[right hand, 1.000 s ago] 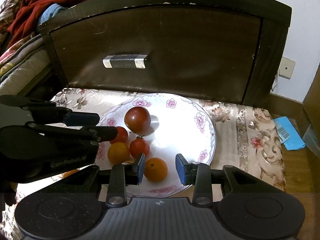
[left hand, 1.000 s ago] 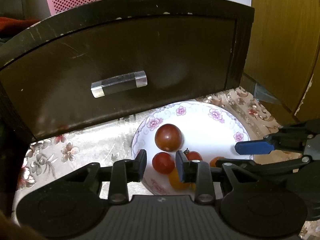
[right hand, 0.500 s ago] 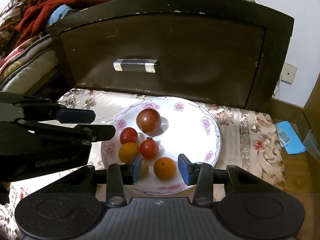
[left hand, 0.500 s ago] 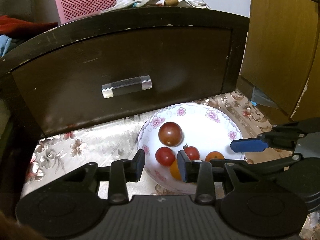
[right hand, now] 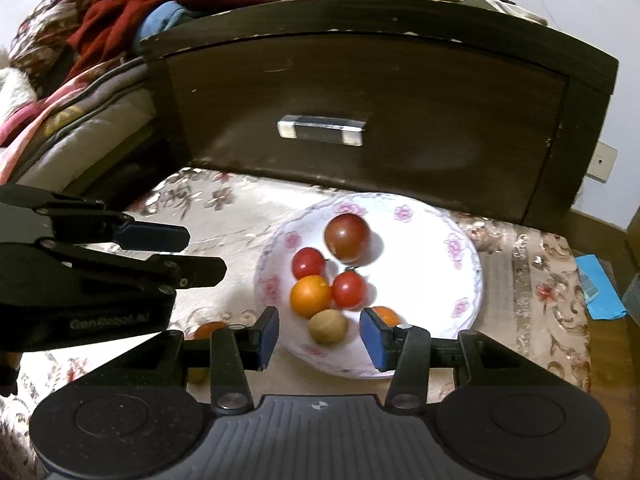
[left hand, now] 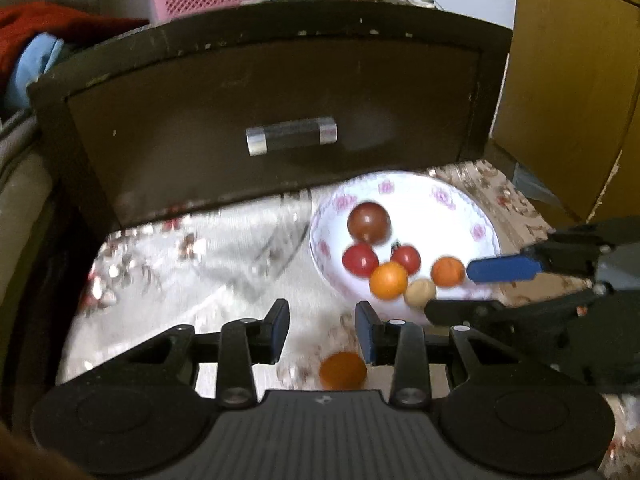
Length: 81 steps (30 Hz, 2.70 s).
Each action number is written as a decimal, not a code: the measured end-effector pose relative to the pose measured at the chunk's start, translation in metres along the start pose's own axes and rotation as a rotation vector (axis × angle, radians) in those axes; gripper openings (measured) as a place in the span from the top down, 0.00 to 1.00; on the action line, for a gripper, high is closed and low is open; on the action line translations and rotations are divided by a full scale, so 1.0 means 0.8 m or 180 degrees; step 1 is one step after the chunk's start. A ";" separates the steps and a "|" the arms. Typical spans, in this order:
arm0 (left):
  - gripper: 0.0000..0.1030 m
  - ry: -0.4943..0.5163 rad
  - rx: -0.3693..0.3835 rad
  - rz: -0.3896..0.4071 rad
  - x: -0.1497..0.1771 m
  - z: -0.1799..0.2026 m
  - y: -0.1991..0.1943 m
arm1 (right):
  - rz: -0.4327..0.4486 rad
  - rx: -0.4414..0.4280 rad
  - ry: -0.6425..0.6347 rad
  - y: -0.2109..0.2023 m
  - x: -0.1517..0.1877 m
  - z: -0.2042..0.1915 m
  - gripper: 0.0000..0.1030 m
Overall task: Organize fruits
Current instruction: 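Lift both grippers from the bowl and lower them to the remaining fruit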
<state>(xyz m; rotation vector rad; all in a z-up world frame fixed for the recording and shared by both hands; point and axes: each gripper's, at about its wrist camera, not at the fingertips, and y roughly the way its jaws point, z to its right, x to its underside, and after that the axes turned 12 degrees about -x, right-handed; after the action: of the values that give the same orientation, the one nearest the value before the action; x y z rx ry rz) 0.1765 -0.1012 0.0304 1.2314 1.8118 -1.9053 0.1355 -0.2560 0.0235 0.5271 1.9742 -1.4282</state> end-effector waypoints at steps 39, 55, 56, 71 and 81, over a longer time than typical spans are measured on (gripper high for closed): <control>0.66 0.0109 -0.0002 -0.0458 0.068 -0.011 0.022 | -0.0235 -0.0275 -0.0007 0.007 0.019 -0.042 0.54; 0.66 0.0277 0.0265 -0.0464 0.076 0.001 0.028 | -0.0221 -0.0125 0.0295 0.002 0.029 -0.042 0.53; 0.66 0.0264 0.0268 -0.0451 0.076 0.001 0.029 | -0.0220 -0.0124 0.0296 0.002 0.029 -0.042 0.53; 0.68 0.0264 0.0136 -0.0384 0.074 -0.009 0.031 | -0.0278 -0.0190 0.0293 0.012 0.036 -0.044 0.52; 0.68 0.0222 -0.0047 -0.0511 0.076 -0.035 0.034 | -0.0379 -0.0269 0.0187 0.046 0.023 -0.060 0.52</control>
<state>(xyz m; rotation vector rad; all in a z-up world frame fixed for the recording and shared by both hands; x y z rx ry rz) 0.1686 -0.0586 -0.0274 1.1942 2.0127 -1.9498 0.1337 -0.1995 -0.0050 0.4244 2.1336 -1.4076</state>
